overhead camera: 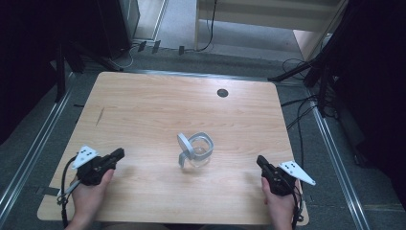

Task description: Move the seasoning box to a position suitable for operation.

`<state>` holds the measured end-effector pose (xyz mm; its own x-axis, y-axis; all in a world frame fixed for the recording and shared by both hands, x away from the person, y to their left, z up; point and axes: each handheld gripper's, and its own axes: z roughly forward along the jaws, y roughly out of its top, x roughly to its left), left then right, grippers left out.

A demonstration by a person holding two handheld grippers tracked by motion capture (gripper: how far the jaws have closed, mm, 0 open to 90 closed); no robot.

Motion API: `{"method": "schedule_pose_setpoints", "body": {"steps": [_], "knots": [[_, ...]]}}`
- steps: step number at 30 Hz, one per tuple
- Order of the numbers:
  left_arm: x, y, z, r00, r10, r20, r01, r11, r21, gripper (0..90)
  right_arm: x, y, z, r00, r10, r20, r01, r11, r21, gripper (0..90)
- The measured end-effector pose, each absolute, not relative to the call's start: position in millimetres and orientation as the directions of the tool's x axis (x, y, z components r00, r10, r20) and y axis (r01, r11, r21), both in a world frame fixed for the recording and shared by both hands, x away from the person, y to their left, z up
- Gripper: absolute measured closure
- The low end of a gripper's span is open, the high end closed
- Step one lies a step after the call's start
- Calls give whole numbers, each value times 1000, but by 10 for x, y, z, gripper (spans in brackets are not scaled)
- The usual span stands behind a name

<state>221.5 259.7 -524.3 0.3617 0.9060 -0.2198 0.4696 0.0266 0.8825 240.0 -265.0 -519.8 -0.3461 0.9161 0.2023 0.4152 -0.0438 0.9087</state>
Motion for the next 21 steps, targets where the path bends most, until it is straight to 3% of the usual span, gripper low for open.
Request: {"method": "schedule_pose_setpoints", "body": {"steps": [14, 21], "knots": [[2254, 1558, -5108, 567, 792, -227, 467, -82, 880, 900, 2780, -1962, -5115, -480, 856, 190, 410, 27, 912, 900], [2142, 1217, -5157, 652, 725, -219, 463, -153, 873, 900, 2965, -1747, -5140, -511, 834, 210, 429, 35, 903, 900]]}}
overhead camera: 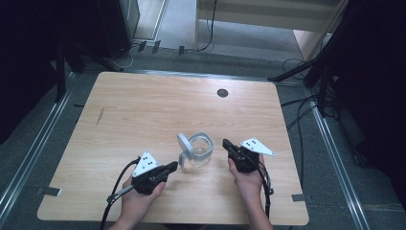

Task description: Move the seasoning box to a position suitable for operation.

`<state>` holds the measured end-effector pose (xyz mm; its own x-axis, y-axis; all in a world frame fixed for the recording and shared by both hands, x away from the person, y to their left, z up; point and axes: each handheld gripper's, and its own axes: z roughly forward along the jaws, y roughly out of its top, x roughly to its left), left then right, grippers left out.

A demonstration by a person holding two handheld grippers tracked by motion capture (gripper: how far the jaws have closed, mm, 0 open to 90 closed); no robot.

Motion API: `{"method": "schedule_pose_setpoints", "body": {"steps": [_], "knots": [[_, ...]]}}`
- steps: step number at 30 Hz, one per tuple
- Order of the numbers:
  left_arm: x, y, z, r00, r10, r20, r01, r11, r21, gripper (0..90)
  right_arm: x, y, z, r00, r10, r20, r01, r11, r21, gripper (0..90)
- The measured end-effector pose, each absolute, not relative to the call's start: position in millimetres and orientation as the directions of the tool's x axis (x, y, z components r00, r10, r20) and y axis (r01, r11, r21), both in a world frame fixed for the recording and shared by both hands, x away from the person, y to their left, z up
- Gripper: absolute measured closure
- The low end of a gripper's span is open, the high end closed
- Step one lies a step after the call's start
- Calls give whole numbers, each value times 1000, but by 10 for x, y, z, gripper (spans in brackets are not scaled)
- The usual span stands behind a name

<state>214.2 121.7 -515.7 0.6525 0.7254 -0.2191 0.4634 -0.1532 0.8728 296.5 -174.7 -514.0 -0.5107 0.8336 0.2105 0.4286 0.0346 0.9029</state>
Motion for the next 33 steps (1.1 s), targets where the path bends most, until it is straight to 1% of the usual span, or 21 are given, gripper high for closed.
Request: {"method": "schedule_pose_setpoints", "body": {"steps": [1, 2, 4, 10, 13, 19, 22, 25, 29, 31, 33], "knots": [[2137, 1193, -5162, 667, 703, -247, 472, -142, 870, 900, 3004, -1712, -5139, -517, 828, 217, 432, 34, 901, 900], [2136, 1172, -5164, 675, 693, -255, 473, -141, 870, 900, 3035, -1689, -5137, -524, 824, 216, 430, 38, 902, 900], [2150, 1108, -5161, 690, 680, -248, 470, -161, 868, 900, 3088, -1645, -5128, -533, 816, 223, 436, 39, 899, 900], [2291, 1125, -5195, 662, 715, -226, 478, -170, 862, 900, 3123, -1537, -5130, -566, 790, 236, 452, 58, 890, 900], [2334, 1193, -5212, 653, 722, -228, 481, -163, 861, 900, 3054, -1492, -5147, -584, 781, 222, 454, 87, 887, 900], [2453, 1352, -5207, 632, 735, -246, 490, -134, 861, 895, 2903, -1442, -5177, -593, 772, 230, 458, 89, 884, 900], [2550, 1446, -5207, 611, 751, -251, 495, -116, 861, 891, 2771, -1366, -5196, -616, 757, 217, 450, 112, 886, 900], [2636, 1521, -5211, 590, 765, -257, 502, -98, 859, 887, 2729, -1311, -5177, -631, 750, 200, 434, 128, 892, 900], [2706, 1609, -5204, 556, 787, -267, 506, -65, 860, 878, 2877, -1290, -5119, -615, 765, 190, 422, 115, 899, 900], [2732, 1635, -5204, 544, 793, -274, 508, -51, 860, 874, 3018, -1272, -5100, -610, 763, 214, 430, 92, 898, 900], [2767, 1629, -5211, 546, 793, -271, 510, -58, 858, 875, 3085, -1254, -5101, -613, 756, 229, 436, 83, 896, 900]]}}
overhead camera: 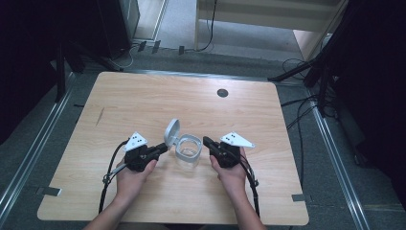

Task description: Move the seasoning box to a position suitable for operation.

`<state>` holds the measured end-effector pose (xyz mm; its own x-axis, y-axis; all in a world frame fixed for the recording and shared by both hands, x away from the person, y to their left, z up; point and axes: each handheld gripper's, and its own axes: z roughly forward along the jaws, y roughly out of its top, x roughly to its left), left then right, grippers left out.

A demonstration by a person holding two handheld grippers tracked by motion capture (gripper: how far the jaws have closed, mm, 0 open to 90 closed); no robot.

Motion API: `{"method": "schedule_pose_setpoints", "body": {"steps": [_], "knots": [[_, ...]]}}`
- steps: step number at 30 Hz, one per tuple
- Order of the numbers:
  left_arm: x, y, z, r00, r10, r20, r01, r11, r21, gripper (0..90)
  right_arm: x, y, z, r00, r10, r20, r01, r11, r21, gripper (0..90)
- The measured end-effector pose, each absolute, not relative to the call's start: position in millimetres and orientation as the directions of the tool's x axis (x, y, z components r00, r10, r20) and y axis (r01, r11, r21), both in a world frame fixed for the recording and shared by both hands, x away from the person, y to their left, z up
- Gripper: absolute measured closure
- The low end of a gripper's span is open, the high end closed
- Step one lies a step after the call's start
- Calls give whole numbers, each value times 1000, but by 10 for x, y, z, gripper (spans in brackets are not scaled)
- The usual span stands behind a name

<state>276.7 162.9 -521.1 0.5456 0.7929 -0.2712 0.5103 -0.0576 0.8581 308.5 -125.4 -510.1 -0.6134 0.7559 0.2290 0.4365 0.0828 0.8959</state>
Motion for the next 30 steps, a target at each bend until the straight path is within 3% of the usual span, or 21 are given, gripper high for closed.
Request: {"method": "schedule_pose_setpoints", "body": {"steps": [11, 20, 30], "knots": [[3003, 1525, -5226, 525, 807, -269, 505, -41, 862, 881, 2922, -1200, -5148, -646, 729, 225, 439, 114, 891, 900], [2485, 1614, -5188, 515, 830, -214, 464, -60, 884, 878, 2716, -1091, -5199, -680, 707, 193, 421, 162, 892, 900], [2488, 1586, -5208, 495, 836, -237, 474, -32, 880, 900, 2533, -974, -5200, -677, 710, 196, 413, 145, 899, 900]]}}
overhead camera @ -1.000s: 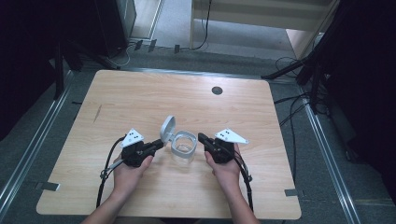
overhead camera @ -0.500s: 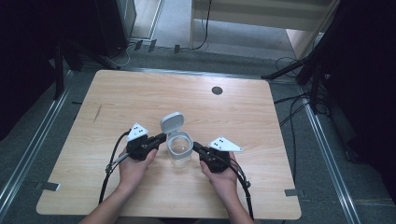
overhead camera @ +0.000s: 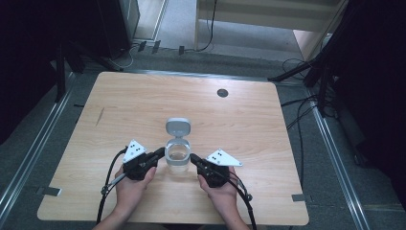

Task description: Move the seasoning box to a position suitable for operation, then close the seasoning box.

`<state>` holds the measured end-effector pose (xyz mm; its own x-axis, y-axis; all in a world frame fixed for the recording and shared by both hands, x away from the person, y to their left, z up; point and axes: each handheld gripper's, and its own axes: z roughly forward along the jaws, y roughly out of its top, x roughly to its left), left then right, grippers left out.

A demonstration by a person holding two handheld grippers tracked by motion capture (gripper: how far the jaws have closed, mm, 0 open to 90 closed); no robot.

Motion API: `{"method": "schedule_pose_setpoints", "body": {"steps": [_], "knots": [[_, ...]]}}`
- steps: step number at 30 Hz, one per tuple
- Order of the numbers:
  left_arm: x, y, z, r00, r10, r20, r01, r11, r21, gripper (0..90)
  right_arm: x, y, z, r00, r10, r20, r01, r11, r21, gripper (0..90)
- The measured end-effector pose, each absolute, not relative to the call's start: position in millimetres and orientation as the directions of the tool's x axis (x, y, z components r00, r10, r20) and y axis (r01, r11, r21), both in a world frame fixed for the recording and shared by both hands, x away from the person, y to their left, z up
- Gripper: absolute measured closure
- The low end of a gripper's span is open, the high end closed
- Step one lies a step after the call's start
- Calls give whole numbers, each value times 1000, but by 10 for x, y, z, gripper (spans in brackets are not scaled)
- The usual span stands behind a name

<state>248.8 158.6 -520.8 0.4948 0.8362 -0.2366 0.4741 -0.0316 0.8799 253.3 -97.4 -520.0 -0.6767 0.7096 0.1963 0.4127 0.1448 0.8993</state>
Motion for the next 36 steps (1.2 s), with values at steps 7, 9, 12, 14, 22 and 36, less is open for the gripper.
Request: {"method": "schedule_pose_setpoints", "body": {"steps": [7, 9, 12, 14, 22, 36], "knots": [[2461, 1885, -5260, 443, 867, -228, 437, 13, 899, 591, 2581, -1019, -5171, -659, 728, 191, 409, 133, 903, 900], [2427, 2059, -5293, 394, 891, -224, 437, 33, 899, 464, 2635, -1056, -5148, -650, 736, 186, 406, 130, 905, 900], [2366, 2347, -5360, 343, 914, -216, 467, 33, 883, 296, 2725, -1095, -5079, -640, 745, 187, 408, 123, 905, 900], [2301, 2534, -5399, 317, 927, -203, 470, 32, 882, 250, 2789, -1102, -5032, -638, 748, 183, 404, 123, 907, 900], [2159, 3140, -5469, 191, 967, -168, 490, 54, 870, 224, 3016, -1064, -4845, -628, 755, 188, 397, 103, 912, 900], [2201, 3204, -5524, 175, 958, -229, 513, 110, 852, 228, 3387, -903, -4458, -627, 745, 229, 395, 50, 917, 900]]}}
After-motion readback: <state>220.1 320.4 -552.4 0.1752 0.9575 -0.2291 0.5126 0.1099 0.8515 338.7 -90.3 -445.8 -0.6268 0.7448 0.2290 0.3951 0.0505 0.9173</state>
